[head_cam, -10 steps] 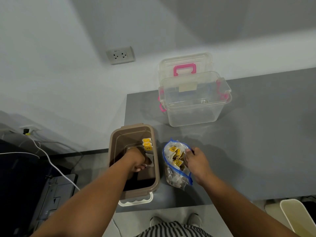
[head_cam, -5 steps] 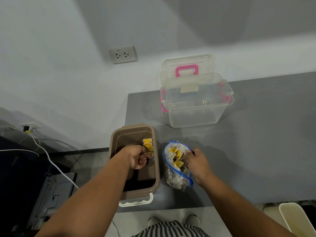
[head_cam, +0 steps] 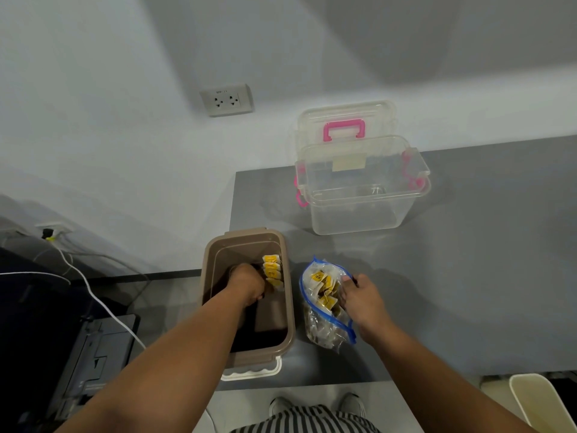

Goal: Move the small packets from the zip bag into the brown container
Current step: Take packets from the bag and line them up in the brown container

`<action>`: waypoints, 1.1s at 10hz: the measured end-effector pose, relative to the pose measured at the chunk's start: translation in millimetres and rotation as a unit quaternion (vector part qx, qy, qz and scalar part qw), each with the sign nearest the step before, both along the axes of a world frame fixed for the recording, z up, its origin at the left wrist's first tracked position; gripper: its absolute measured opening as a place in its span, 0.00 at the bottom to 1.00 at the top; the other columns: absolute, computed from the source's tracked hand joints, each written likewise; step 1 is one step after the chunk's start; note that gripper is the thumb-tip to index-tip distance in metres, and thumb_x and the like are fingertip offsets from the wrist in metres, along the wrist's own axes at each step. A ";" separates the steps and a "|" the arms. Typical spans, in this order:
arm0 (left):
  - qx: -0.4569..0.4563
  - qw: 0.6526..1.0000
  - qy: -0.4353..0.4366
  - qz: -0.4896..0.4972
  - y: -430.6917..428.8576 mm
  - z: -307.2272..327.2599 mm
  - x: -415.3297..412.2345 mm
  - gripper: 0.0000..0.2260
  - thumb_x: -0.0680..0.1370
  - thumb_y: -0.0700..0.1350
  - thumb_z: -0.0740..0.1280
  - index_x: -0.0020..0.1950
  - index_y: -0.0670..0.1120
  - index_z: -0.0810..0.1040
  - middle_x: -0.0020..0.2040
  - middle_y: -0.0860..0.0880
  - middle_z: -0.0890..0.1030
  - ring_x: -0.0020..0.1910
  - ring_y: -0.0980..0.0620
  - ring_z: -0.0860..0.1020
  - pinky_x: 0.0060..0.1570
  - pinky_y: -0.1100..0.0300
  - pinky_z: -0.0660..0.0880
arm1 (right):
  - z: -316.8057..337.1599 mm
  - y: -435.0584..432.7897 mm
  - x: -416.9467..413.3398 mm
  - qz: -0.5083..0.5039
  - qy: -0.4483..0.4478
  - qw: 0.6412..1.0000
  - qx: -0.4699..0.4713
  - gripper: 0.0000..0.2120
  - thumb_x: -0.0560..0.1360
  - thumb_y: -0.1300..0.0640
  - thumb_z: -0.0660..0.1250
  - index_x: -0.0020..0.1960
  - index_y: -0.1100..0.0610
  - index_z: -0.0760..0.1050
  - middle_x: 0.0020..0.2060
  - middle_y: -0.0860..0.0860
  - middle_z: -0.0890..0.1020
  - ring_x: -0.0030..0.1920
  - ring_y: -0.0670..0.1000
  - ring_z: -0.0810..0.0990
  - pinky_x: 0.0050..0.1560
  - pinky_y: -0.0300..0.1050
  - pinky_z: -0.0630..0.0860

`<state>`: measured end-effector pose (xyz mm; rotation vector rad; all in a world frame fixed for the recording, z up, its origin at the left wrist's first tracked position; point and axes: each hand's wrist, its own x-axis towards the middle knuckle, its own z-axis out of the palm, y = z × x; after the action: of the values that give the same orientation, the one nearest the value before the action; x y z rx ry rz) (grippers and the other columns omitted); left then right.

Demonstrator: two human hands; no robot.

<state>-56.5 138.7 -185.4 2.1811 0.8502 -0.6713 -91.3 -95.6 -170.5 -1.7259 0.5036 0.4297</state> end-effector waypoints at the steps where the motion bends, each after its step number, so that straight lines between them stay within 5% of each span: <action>1: 0.099 0.991 -0.057 -0.063 -5.1 7.5 -0.7 0.11 0.81 0.42 0.63 0.61 0.43 0.80 0.58 0.44 0.81 0.58 0.45 0.79 0.58 0.55 0.75 | -0.2 0.1 -0.6 -0.003 0.003 1.000 0.003 0.10 0.85 0.51 0.57 0.55 0.57 0.73 0.46 0.54 0.81 0.45 0.50 0.83 0.36 0.39 0.76; 3: 0.112 0.985 -0.052 -0.120 -3.9 5.0 2.5 0.15 0.77 0.50 0.71 0.58 0.42 0.81 0.56 0.43 0.82 0.57 0.43 0.79 0.61 0.52 0.75 | -1.7 -0.5 -0.6 -0.001 0.005 1.000 -0.005 0.10 0.85 0.51 0.58 0.55 0.57 0.72 0.46 0.54 0.80 0.43 0.49 0.81 0.34 0.38 0.74; 5: 0.081 0.991 -0.039 -0.095 -6.7 14.1 1.0 0.15 0.76 0.38 0.69 0.61 0.34 0.79 0.57 0.38 0.82 0.49 0.43 0.82 0.53 0.52 0.81 | 0.0 -1.4 -0.3 0.007 0.005 1.000 -0.021 0.10 0.85 0.51 0.57 0.55 0.57 0.72 0.44 0.52 0.79 0.41 0.47 0.80 0.32 0.36 0.71; 6: 0.094 0.989 -0.029 -0.108 -8.8 21.4 -2.6 0.15 0.76 0.39 0.70 0.61 0.35 0.79 0.57 0.38 0.82 0.52 0.42 0.82 0.52 0.54 0.80 | 0.4 -2.6 -1.1 0.011 0.005 1.000 -0.021 0.11 0.85 0.51 0.58 0.53 0.58 0.73 0.41 0.52 0.79 0.38 0.47 0.78 0.33 0.38 0.71; 7: 0.110 0.986 -0.032 -0.118 -8.5 25.6 -3.4 0.15 0.74 0.43 0.73 0.57 0.37 0.81 0.54 0.40 0.84 0.45 0.46 0.80 0.50 0.56 0.78 | -0.6 -5.2 -1.1 0.017 0.002 1.000 -0.018 0.13 0.84 0.49 0.59 0.51 0.58 0.74 0.40 0.55 0.80 0.37 0.50 0.78 0.37 0.43 0.75; 8: 0.153 0.963 0.022 -0.222 -5.1 26.1 -1.4 0.12 0.74 0.48 0.74 0.53 0.42 0.83 0.47 0.44 0.84 0.46 0.47 0.80 0.54 0.56 0.78 | 3.5 -9.0 -2.7 0.028 0.003 0.999 -0.028 0.14 0.84 0.48 0.60 0.52 0.58 0.76 0.44 0.55 0.82 0.41 0.51 0.81 0.37 0.42 0.74; 9: 0.157 0.962 -0.008 -0.224 -2.9 37.2 -3.9 0.13 0.74 0.49 0.74 0.54 0.43 0.84 0.49 0.45 0.85 0.46 0.48 0.81 0.50 0.57 0.78 | 7.6 -13.3 -5.5 0.038 0.010 0.999 -0.012 0.14 0.83 0.47 0.61 0.54 0.58 0.77 0.46 0.55 0.83 0.44 0.52 0.84 0.39 0.44 0.79; 10: 0.166 0.961 -0.054 -0.215 -3.2 59.3 -10.0 0.09 0.78 0.48 0.70 0.57 0.47 0.84 0.53 0.48 0.84 0.53 0.49 0.80 0.59 0.56 0.76 | 9.3 -19.3 -10.1 0.041 0.027 0.999 -0.001 0.14 0.81 0.47 0.65 0.58 0.57 0.75 0.48 0.54 0.83 0.44 0.52 0.85 0.38 0.44 0.81; 11: 0.132 0.966 -0.138 -0.174 -11.4 89.5 -17.2 0.06 0.75 0.47 0.74 0.51 0.50 0.83 0.48 0.50 0.84 0.50 0.52 0.81 0.61 0.54 0.76 | 11.2 -24.7 -16.1 0.047 0.053 0.997 0.020 0.17 0.78 0.46 0.70 0.60 0.56 0.72 0.51 0.54 0.82 0.46 0.52 0.85 0.37 0.43 0.81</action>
<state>-73.7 127.3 -95.9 2.6235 0.4331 -0.4154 -107.4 -120.3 -159.2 -1.6986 0.4877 0.5964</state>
